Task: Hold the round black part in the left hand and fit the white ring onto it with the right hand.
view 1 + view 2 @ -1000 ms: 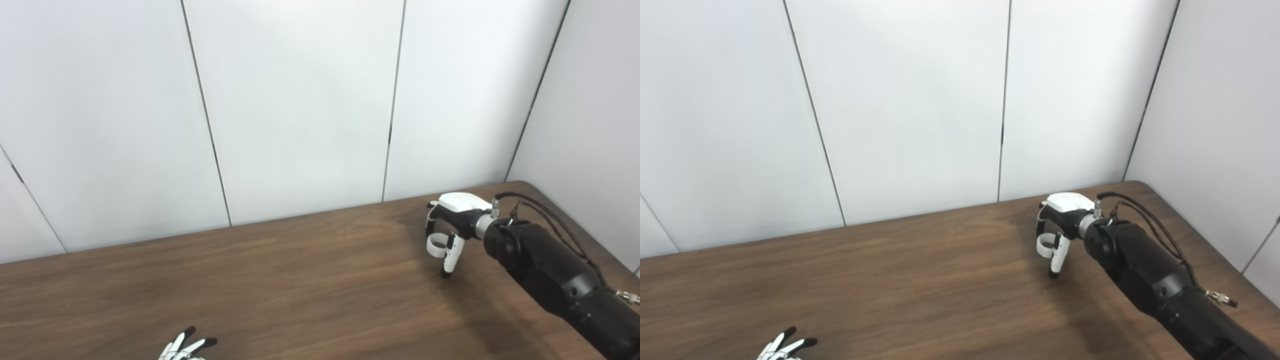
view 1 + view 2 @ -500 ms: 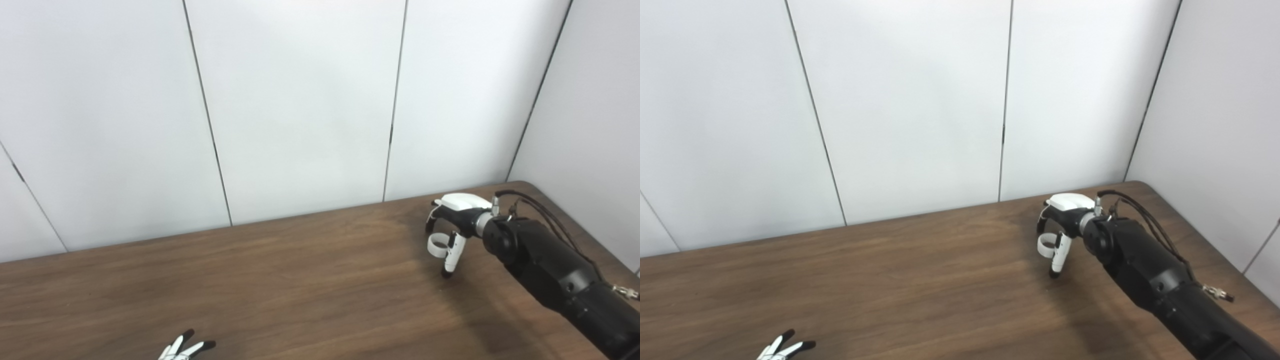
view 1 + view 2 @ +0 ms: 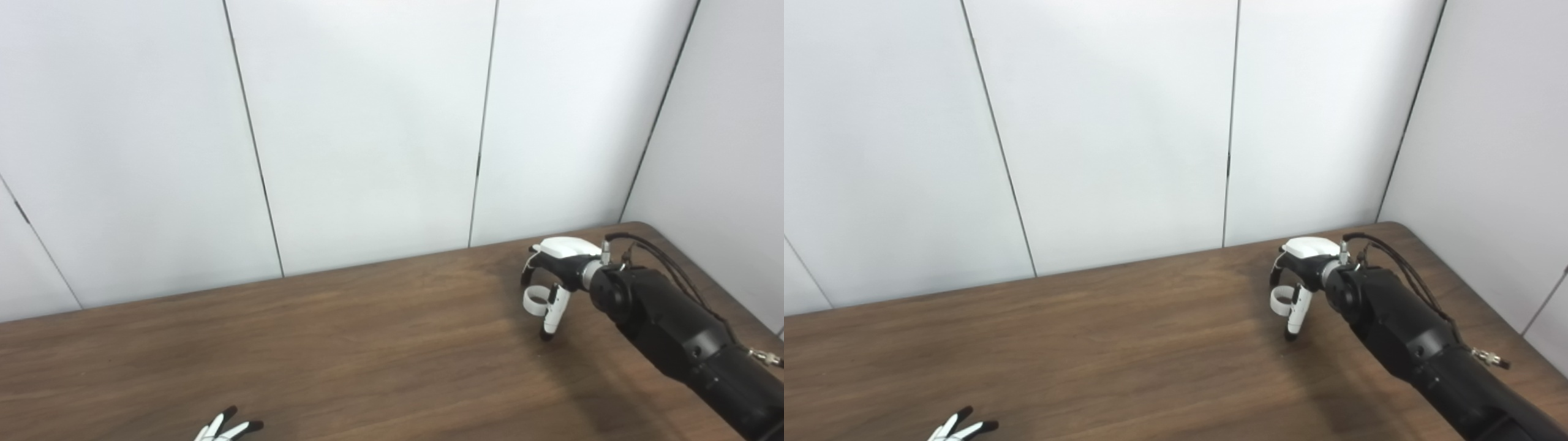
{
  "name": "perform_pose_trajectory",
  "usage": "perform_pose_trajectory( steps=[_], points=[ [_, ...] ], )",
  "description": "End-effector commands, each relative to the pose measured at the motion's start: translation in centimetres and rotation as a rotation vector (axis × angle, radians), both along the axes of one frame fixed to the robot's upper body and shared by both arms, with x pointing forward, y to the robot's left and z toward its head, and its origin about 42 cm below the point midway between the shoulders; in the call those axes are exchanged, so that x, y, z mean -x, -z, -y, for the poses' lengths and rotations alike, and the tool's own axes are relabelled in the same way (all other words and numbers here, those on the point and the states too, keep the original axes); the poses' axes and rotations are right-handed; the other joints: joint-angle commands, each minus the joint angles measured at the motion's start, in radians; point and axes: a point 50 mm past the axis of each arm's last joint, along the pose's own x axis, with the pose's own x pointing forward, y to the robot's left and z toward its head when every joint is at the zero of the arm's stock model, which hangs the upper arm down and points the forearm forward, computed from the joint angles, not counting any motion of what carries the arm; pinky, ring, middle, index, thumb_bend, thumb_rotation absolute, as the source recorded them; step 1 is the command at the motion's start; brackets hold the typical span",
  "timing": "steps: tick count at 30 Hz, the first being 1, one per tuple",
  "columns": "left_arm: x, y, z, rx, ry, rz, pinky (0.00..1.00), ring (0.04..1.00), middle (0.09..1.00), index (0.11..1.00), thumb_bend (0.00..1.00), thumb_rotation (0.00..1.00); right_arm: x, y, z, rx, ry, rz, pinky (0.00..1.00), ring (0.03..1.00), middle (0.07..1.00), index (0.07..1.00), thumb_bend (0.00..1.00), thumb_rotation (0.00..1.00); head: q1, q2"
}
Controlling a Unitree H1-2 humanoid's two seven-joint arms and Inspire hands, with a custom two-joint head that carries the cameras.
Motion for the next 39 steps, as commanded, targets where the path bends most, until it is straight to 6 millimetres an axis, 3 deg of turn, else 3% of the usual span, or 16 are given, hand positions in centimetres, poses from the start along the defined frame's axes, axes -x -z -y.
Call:
perform_pose_trajectory(
  steps=[1,39],
  points=[
    [-0.1,-0.5,-0.7,0.003,-0.002,0.028,1.0,1.0,0.863,0.48,0.52,0.04,1.5,2.7,1.5,0.037,0.062,-0.121,0.96,1.0,1.0,0.831,0.92,0.2,0.001,0.002],
    [-0.3,-0.1,-1.2,0.002,-0.004,0.026,1.0,1.0,0.863,0.48,0.52,0.04,2.3,2.9,3.4,0.07,0.105,-0.132,0.92,1.0,1.0,0.814,0.9,0.23,-0.007,-0.005]
  ],
)
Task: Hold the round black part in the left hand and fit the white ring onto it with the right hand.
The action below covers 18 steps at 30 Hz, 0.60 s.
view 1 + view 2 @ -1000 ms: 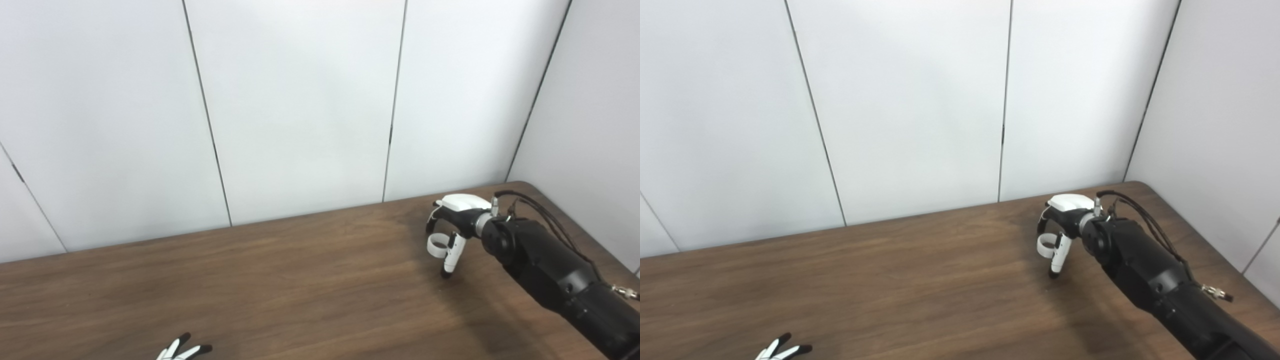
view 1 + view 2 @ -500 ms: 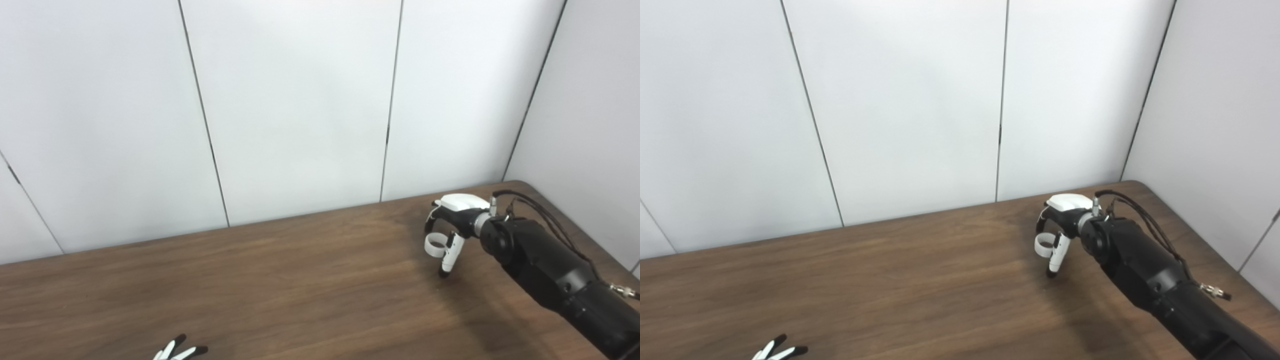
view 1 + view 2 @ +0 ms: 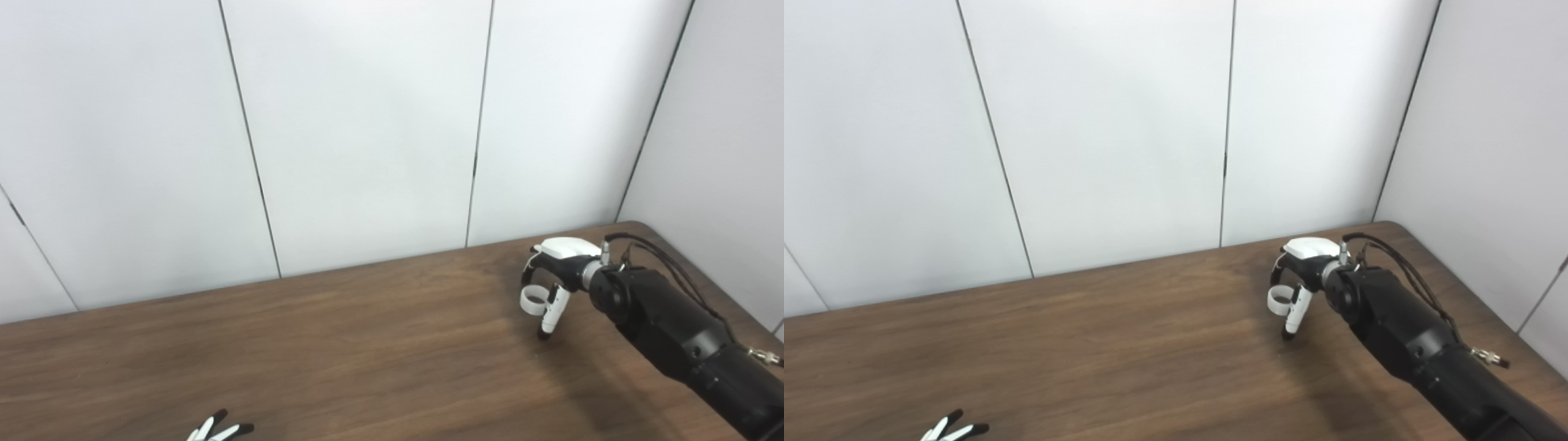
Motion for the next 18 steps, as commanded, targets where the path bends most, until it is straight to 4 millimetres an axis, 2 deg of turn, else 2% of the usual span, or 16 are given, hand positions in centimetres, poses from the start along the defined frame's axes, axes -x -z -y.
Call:
perform_pose_trajectory(
  steps=[1,9,18],
  points=[
    [-0.13,-0.25,-0.61,0.009,0.003,0.031,1.0,1.0,0.863,0.48,0.52,0.04,1.92,2.72,2.8,0.052,0.093,-0.127,0.92,1.0,1.0,0.814,0.9,0.23,0.001,0.002],
    [-0.11,-0.24,-0.63,0.009,0.004,0.03,1.0,1.0,0.864,0.48,0.52,0.04,2.34,2.26,2.98,0.039,0.101,-0.126,0.96,1.0,1.0,0.821,0.88,0.22,0.001,0.002],
    [-0.16,-0.28,-0.68,0.008,0.002,0.028,1.0,1.0,0.864,0.48,0.52,0.04,2.52,2.24,3.4,0.04,0.106,-0.118,0.93,1.0,1.0,0.811,0.87,0.2,-0.006,0.001]
  ],
)
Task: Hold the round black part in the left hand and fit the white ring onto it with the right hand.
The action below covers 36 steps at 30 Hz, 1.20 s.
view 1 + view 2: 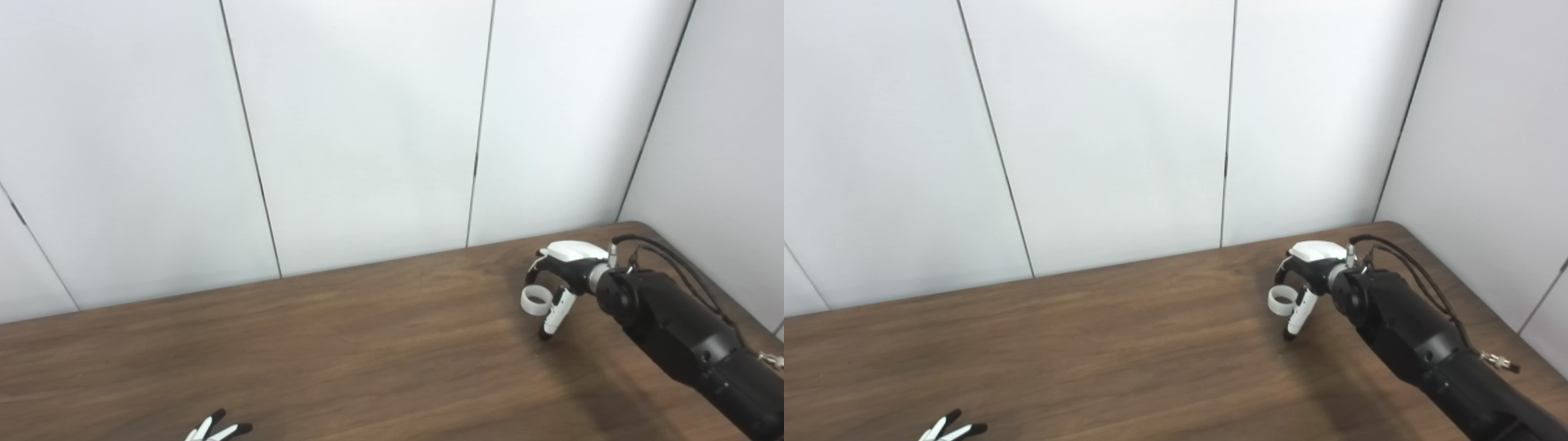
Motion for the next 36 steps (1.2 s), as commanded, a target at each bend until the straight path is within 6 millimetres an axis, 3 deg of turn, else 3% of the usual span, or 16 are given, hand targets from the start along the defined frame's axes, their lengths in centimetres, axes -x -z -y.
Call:
perform_pose_trajectory(
  steps=[1,10,19,20,21,23,36],
  points=[
    [-0.1,-0.28,-0.61,0.008,0.004,0.029,1.0,1.0,0.864,0.48,0.52,0.04,1.88,2.4,2.84,0.046,0.092,-0.105,0.93,1.0,1.0,0.806,0.88,0.2,-0.001,0.001],
    [-0.14,-0.22,-0.62,0.007,0.004,0.031,1.0,1.0,0.861,0.48,0.52,0.04,1.93,2.58,2.69,0.049,0.083,-0.081,0.93,1.0,1.0,0.793,0.87,0.21,0.001,0.0],
    [-0.03,-0.25,-0.65,0.013,0.003,0.027,1.0,1.0,0.865,0.48,0.52,0.04,2.15,2.71,2.62,0.07,0.063,0.004,0.89,0.98,0.941,0.624,0.8,0.12,0.002,0.003],
    [-0.01,-0.25,-0.68,0.014,0.003,0.026,1.0,1.0,0.864,0.48,0.52,0.04,2.14,2.73,2.62,0.071,0.062,0.009,0.89,0.978,0.938,0.559,0.66,0.13,0.002,0.004],
    [-0.01,-0.24,-0.7,0.014,0.003,0.027,1.0,1.0,0.865,0.48,0.52,0.04,2.12,2.75,2.66,0.068,0.061,0.014,0.89,0.975,0.934,0.524,0.59,0.13,0.002,0.004],
    [-0.01,-0.25,-0.74,0.013,0.002,0.026,1.0,1.0,0.864,0.48,0.52,0.04,2.08,2.75,2.7,0.064,0.059,0.02,0.9,0.97,0.928,0.494,0.54,0.13,0.002,0.004],
    [-0.11,-0.42,-0.61,0.015,0.002,0.03,1.0,1.0,0.861,0.479,0.52,0.04,2.05,2.66,2.8,0.048,0.06,0.026,0.9,0.962,0.919,0.482,0.52,0.13,0.0,0.004]
  ],
)
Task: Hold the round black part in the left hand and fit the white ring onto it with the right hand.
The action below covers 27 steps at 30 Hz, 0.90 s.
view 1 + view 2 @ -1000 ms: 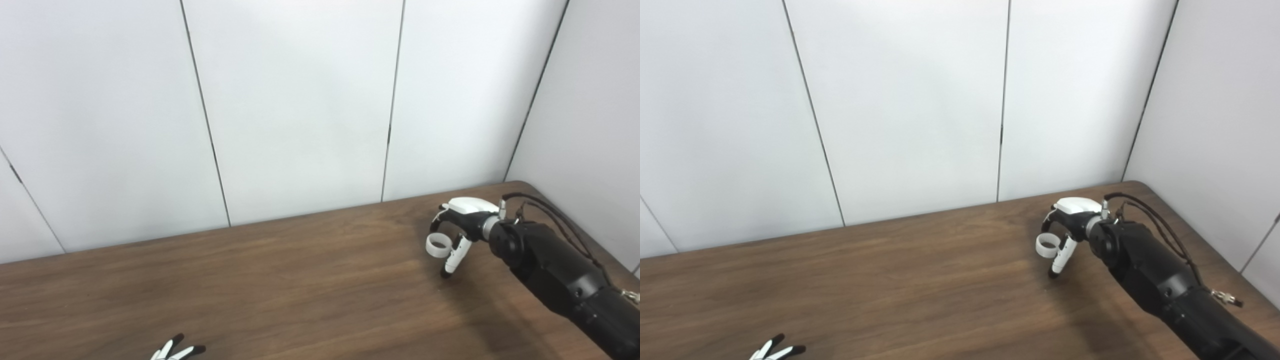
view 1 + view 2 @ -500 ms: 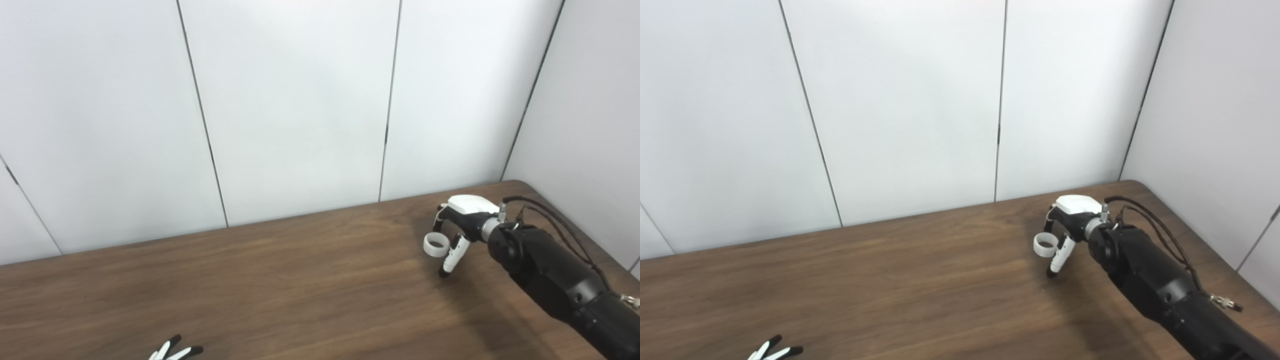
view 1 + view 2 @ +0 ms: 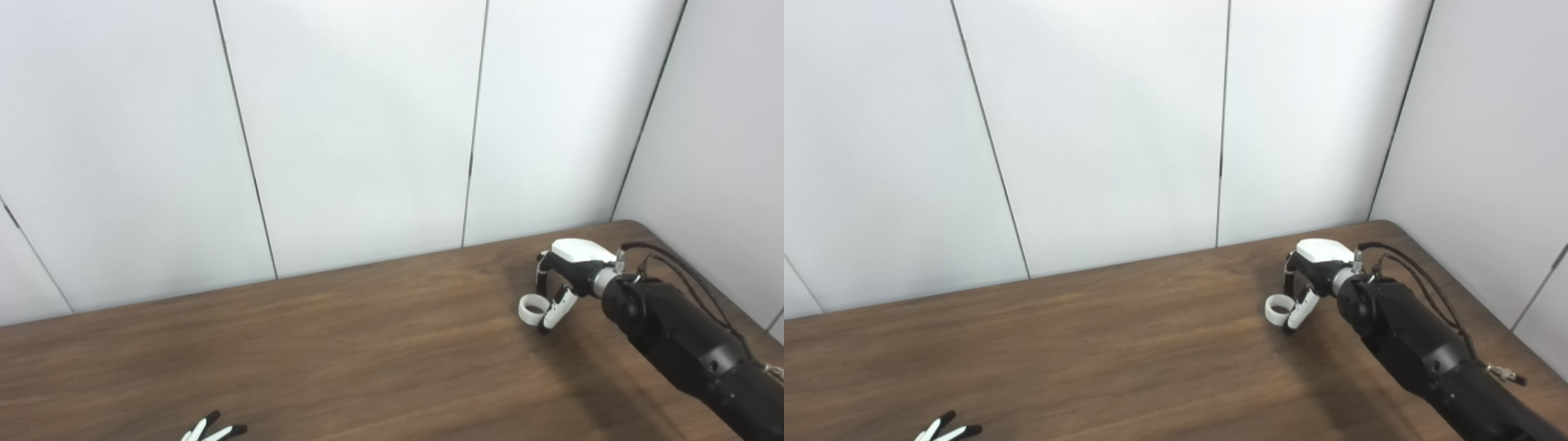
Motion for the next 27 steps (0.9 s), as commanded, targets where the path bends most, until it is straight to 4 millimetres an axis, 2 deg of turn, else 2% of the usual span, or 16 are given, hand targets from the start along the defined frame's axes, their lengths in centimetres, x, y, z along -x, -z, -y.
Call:
perform_pose_trajectory(
  steps=[1,19,22,23,26,27],
  points=[
    [-0.06,-0.44,-0.37,0.014,0.007,0.032,1.0,1.0,0.861,0.479,0.52,0.04,1.06,1.96,1.99,0.079,0.053,-0.068,0.89,0.959,0.917,0.482,0.52,0.13,-0.001,-0.001],
    [-0.09,-0.33,-0.37,0.013,0.009,0.033,1.0,1.0,0.861,0.479,0.52,0.04,1.01,2.07,1.72,0.079,0.054,-0.081,0.87,0.949,0.914,0.487,0.52,0.13,0.0,-0.001],
    [-0.06,-0.35,-0.37,0.013,0.009,0.032,1.0,1.0,0.862,0.48,0.52,0.04,0.93,2.11,1.65,0.056,0.07,-0.109,0.91,0.973,0.936,0.492,0.52,0.14,0.001,0.0],
    [-0.06,-0.35,-0.37,0.015,0.01,0.031,1.0,1.0,0.863,0.48,0.52,0.04,0.87,2.15,1.67,0.048,0.074,-0.122,0.92,0.99,0.958,0.639,0.75,0.16,0.001,0.0],
    [-0.05,-0.37,-0.34,0.019,0.009,0.03,1.0,1.0,0.864,0.479,0.52,0.04,0.73,2.29,1.69,0.043,0.076,-0.15,0.91,0.999,0.992,0.77,0.89,0.22,0.001,0.0],
    [-0.05,-0.39,-0.34,0.02,0.008,0.03,1.0,1.0,0.864,0.479,0.52,0.04,0.69,2.35,1.65,0.046,0.074,-0.156,0.91,1.0,0.996,0.786,0.9,0.23,0.001,0.0]
  ],
)
